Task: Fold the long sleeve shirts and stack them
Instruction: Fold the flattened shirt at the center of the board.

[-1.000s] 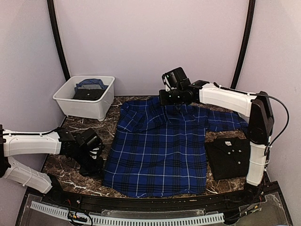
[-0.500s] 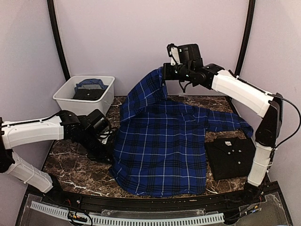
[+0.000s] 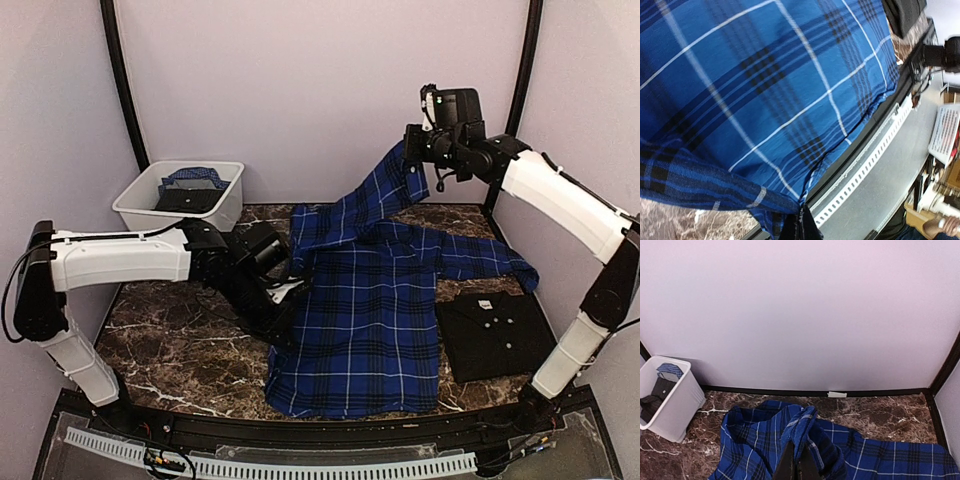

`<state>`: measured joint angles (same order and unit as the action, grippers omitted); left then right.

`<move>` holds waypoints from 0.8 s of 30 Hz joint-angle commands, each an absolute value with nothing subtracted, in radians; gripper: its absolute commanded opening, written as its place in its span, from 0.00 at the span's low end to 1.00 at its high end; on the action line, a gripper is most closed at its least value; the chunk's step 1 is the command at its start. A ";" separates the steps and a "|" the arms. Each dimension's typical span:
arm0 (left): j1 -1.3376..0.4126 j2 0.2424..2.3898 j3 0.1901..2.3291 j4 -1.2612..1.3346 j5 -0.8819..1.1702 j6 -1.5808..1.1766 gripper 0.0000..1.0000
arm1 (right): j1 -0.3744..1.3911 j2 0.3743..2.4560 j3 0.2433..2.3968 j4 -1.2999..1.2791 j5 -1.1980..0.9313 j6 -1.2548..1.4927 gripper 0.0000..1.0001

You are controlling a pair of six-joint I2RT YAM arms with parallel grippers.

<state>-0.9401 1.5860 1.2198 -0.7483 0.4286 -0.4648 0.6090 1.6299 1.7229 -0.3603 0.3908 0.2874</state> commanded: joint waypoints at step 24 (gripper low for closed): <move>-1.050 1.883 1.355 -0.677 0.669 -0.320 0.00 | 0.572 1.491 1.549 -0.464 0.545 0.355 0.00</move>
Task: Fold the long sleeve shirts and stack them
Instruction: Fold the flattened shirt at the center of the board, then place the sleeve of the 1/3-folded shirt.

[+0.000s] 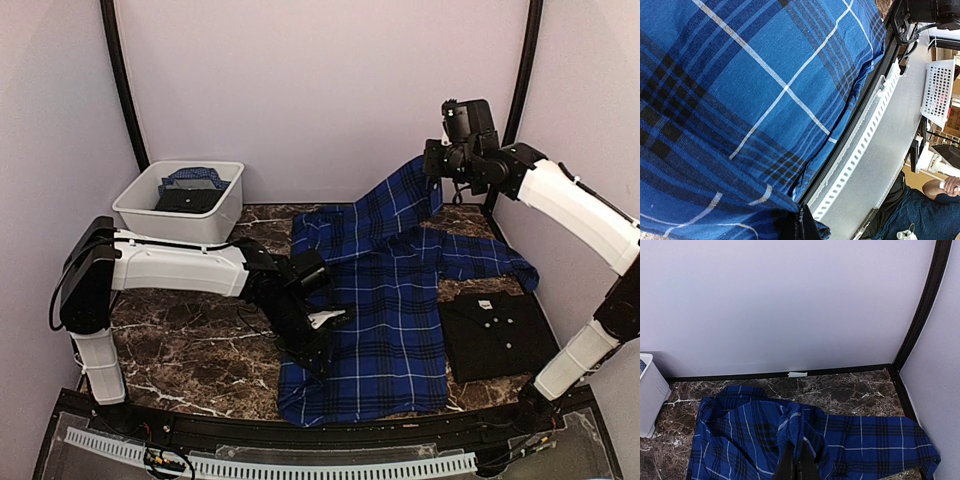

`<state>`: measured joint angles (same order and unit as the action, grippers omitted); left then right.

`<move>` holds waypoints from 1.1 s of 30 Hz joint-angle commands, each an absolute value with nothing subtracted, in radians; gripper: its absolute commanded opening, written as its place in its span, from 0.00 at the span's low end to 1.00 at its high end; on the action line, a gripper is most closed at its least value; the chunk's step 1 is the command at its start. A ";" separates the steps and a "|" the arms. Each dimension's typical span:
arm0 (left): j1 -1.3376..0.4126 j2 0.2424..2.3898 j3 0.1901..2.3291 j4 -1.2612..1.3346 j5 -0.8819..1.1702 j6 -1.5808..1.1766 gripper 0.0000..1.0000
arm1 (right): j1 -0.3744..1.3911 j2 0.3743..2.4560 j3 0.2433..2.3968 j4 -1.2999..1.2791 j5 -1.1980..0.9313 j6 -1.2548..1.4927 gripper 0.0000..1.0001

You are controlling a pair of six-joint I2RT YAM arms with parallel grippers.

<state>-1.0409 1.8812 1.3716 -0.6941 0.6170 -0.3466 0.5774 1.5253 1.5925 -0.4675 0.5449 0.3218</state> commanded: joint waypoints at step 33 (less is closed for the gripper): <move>-0.673 1.934 1.508 -0.316 0.269 -0.503 0.44 | 0.843 1.579 1.370 -0.478 0.174 0.430 0.00</move>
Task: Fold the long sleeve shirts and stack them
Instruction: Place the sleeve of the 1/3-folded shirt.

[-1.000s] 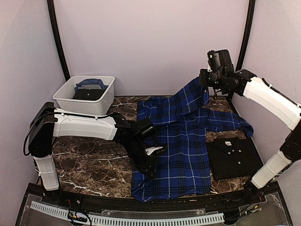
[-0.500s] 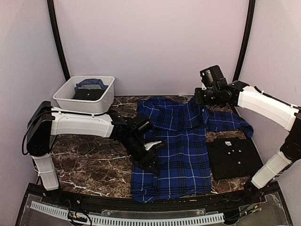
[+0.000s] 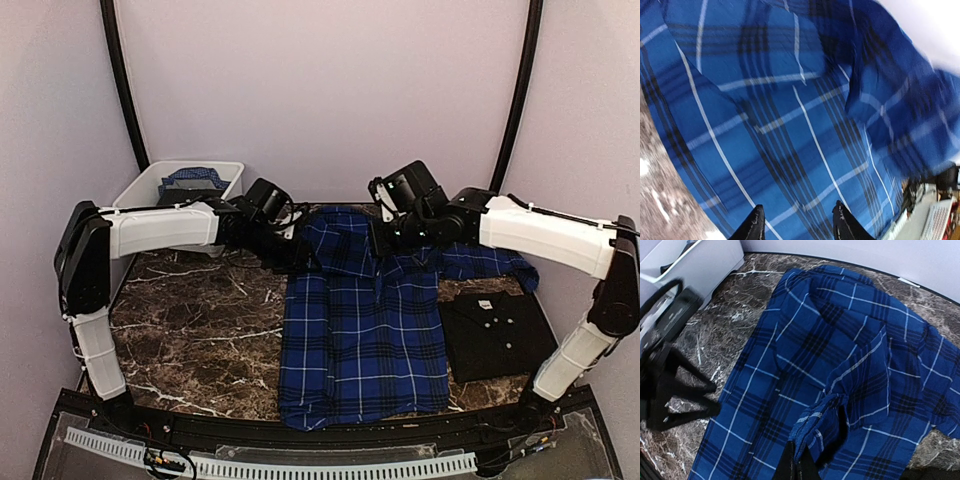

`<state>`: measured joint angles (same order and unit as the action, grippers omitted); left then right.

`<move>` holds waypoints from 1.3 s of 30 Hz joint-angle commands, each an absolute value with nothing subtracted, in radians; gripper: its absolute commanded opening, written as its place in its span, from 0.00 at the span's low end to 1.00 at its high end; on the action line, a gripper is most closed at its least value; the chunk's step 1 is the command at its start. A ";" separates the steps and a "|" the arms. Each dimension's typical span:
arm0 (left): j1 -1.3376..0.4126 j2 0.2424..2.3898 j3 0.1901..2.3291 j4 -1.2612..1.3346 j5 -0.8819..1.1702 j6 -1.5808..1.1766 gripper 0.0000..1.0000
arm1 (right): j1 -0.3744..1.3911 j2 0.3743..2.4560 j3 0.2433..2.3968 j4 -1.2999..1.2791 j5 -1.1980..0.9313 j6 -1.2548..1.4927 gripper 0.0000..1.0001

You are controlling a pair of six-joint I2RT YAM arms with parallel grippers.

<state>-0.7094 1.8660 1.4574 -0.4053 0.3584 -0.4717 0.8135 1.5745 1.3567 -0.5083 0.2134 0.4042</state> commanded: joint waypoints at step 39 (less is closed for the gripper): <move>-0.571 2.505 2.218 -0.299 0.154 -0.484 0.38 | 1.066 1.783 1.416 -0.517 -0.109 0.451 0.00</move>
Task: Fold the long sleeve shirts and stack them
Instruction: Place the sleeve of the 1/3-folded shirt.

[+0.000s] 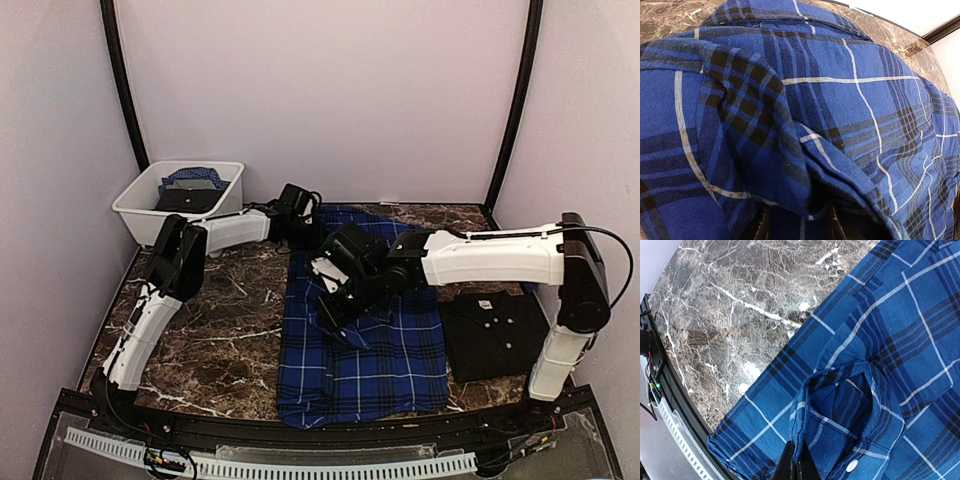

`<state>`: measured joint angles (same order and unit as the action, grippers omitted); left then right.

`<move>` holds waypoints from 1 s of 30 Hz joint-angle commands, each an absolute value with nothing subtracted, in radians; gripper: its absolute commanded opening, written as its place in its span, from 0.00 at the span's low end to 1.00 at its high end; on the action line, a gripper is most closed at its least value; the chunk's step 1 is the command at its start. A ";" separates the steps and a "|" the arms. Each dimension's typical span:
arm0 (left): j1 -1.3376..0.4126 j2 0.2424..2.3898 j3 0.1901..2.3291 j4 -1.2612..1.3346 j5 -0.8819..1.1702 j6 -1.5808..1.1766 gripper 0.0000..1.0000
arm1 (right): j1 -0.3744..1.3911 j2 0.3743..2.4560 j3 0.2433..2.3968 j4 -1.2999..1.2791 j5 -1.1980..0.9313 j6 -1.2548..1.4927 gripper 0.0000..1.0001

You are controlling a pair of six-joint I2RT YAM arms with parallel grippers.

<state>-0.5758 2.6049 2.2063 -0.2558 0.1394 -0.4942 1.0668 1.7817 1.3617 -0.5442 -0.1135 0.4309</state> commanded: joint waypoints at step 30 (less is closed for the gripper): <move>-0.568 2.207 1.919 -0.382 -0.127 -0.417 0.48 | 1.079 1.921 1.481 -0.447 -0.266 0.460 0.00</move>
<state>-0.5743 2.3150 1.9629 -0.3759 -0.1062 -0.4213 1.0645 1.8847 1.4475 -0.4915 -0.2314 0.4500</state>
